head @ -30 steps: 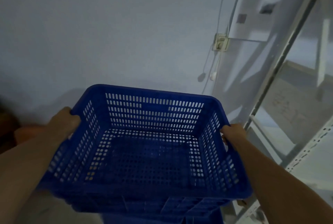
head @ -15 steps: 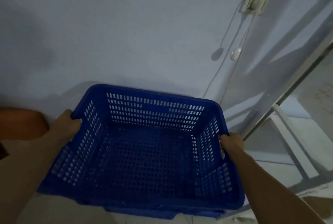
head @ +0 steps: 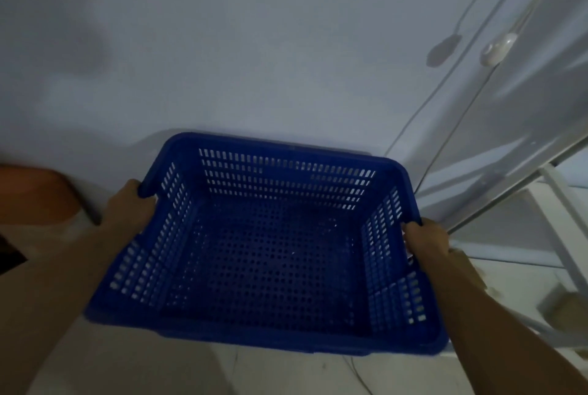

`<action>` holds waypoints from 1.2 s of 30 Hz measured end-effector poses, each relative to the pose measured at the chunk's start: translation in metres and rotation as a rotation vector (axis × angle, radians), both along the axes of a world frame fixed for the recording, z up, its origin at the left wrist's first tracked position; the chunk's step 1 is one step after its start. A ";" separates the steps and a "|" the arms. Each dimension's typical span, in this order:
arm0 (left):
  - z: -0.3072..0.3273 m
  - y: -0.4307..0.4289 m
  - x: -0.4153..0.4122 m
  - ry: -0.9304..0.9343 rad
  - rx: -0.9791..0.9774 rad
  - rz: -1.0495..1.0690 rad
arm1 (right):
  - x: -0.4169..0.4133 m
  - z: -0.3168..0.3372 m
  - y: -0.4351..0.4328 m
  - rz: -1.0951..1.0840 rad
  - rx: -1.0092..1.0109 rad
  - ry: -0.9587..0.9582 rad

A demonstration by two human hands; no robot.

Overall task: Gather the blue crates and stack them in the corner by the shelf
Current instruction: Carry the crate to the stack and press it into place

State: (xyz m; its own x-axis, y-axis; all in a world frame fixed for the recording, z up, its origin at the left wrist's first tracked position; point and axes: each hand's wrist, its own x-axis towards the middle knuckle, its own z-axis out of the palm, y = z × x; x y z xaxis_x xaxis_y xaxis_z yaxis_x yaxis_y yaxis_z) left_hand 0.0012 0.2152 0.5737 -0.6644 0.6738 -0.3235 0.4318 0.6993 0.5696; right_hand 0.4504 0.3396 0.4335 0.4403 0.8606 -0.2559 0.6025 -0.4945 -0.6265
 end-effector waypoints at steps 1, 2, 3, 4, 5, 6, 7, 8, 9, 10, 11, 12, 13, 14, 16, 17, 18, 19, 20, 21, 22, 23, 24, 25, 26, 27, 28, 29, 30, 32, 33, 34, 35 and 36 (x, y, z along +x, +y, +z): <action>-0.009 0.004 -0.008 0.004 -0.039 -0.005 | -0.003 -0.001 0.004 0.004 -0.003 -0.007; -0.020 0.011 -0.019 0.012 -0.038 -0.023 | -0.006 -0.002 0.007 0.006 -0.008 0.005; -0.031 0.019 -0.028 0.046 -0.030 -0.032 | -0.010 -0.003 0.009 0.006 -0.022 0.015; -0.042 0.024 -0.038 0.062 -0.039 -0.034 | -0.013 -0.003 0.011 0.020 -0.029 0.020; -0.057 0.029 -0.051 0.070 -0.055 -0.039 | -0.017 -0.002 0.012 0.026 -0.043 0.013; -0.075 0.035 -0.064 0.082 -0.054 -0.042 | -0.018 -0.002 0.013 0.033 -0.058 0.016; -0.097 0.044 -0.081 0.111 -0.045 -0.055 | -0.019 -0.002 0.013 0.032 -0.065 0.015; -0.113 0.051 -0.093 0.125 -0.039 -0.066 | -0.019 -0.004 0.013 0.036 -0.060 0.008; -0.119 0.054 -0.096 0.140 -0.054 -0.076 | -0.019 -0.003 0.012 0.036 -0.056 -0.003; -0.115 0.054 -0.092 0.158 -0.054 -0.080 | -0.019 -0.004 0.013 0.028 -0.046 -0.014; -0.105 0.052 -0.084 0.179 -0.051 -0.084 | -0.019 -0.003 0.014 0.017 -0.039 -0.025; -0.100 0.052 -0.079 0.188 -0.045 -0.086 | -0.020 -0.001 0.016 0.011 -0.027 -0.035; -0.101 0.053 -0.078 0.196 -0.035 -0.092 | -0.021 0.000 0.018 0.005 -0.021 -0.046; -0.102 0.055 -0.079 0.202 -0.018 -0.093 | -0.023 0.001 0.021 0.005 -0.020 -0.050; -0.108 0.061 -0.084 0.217 -0.012 -0.089 | -0.024 -0.001 0.027 0.008 -0.006 -0.065; -0.113 0.065 -0.088 0.235 -0.016 -0.101 | -0.025 -0.002 0.029 0.003 -0.001 -0.072; -0.116 0.069 -0.090 0.250 -0.021 -0.112 | -0.024 -0.003 0.032 0.003 0.003 -0.079; -0.121 0.074 -0.093 0.261 -0.029 -0.117 | -0.025 -0.003 0.035 0.005 0.003 -0.084; -0.124 0.077 -0.095 0.272 -0.048 -0.120 | -0.024 -0.005 0.039 0.010 0.005 -0.087; -0.127 0.081 -0.097 0.290 -0.062 -0.125 | -0.023 -0.006 0.043 0.008 0.005 -0.086; -0.129 0.083 -0.098 0.305 -0.065 -0.122 | -0.022 -0.006 0.047 0.010 0.013 -0.082; -0.131 0.085 -0.098 0.317 -0.062 -0.117 | -0.022 -0.006 0.051 0.018 0.021 -0.082; -0.132 0.086 -0.097 0.326 -0.061 -0.113 | -0.021 -0.007 0.054 0.026 0.031 -0.087; -0.134 0.086 -0.097 0.336 -0.059 -0.117 | -0.021 -0.008 0.055 0.029 0.037 -0.095; -0.136 0.086 -0.097 0.342 -0.055 -0.124 | -0.021 -0.008 0.055 0.034 0.039 -0.099; -0.140 0.085 -0.099 0.341 -0.050 -0.127 | -0.021 -0.009 0.054 0.036 0.038 -0.097; -0.143 0.085 -0.101 0.337 -0.037 -0.131 | -0.020 -0.012 0.052 0.035 0.042 -0.095; -0.146 0.084 -0.103 0.332 -0.019 -0.142 | -0.019 -0.014 0.050 0.026 0.048 -0.094; -0.149 0.083 -0.104 0.324 -0.006 -0.159 | -0.018 -0.015 0.048 0.012 0.055 -0.093; -0.153 0.079 -0.107 0.299 0.002 -0.160 | -0.019 -0.016 0.042 0.008 0.060 -0.110; -0.155 0.075 -0.109 0.293 0.001 -0.158 | -0.019 -0.017 0.038 0.021 0.053 -0.127; -0.157 0.071 -0.110 0.307 0.001 -0.167 | -0.019 -0.017 0.035 0.034 0.046 -0.144; -0.158 0.070 -0.110 0.327 0.000 -0.174 | -0.019 -0.018 0.031 0.047 0.045 -0.158; -0.158 0.069 -0.110 0.344 0.001 -0.179 | -0.019 -0.018 0.029 0.059 0.044 -0.172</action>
